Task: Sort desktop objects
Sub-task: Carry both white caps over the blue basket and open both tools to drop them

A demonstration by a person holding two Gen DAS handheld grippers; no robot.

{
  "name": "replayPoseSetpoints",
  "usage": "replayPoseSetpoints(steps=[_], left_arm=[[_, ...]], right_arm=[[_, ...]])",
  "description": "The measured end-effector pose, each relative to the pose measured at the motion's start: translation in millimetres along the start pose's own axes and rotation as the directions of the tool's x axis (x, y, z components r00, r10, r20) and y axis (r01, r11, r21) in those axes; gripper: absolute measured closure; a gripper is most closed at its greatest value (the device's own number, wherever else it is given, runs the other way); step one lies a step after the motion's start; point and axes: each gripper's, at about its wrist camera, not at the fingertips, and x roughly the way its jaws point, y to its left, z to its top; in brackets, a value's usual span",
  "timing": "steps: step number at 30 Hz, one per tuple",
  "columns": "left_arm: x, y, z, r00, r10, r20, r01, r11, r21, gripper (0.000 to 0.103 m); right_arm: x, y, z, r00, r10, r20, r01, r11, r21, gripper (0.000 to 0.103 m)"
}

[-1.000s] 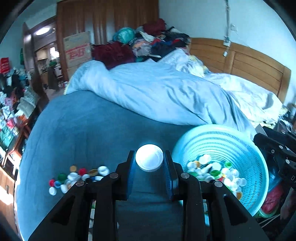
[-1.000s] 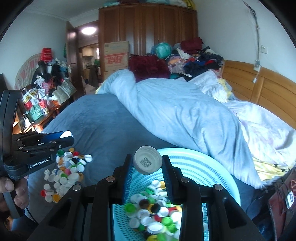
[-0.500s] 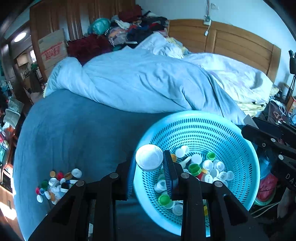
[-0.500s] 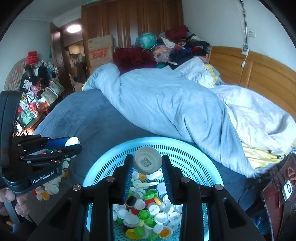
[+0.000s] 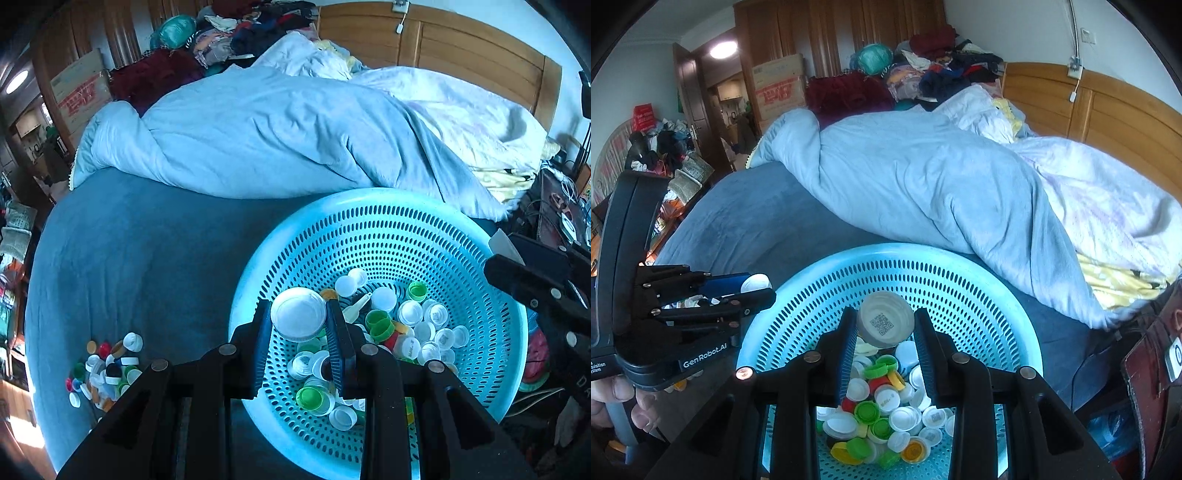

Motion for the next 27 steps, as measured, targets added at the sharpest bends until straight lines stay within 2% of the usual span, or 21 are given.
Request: replayPoseSetpoints(steps=[27], left_arm=[[14.6, -12.1, 3.8, 1.000, -0.007, -0.029, 0.008, 1.000, 0.023, 0.079]], right_arm=[[10.0, -1.4, -9.5, 0.999, 0.003, -0.032, -0.003, 1.000, 0.003, 0.069]])
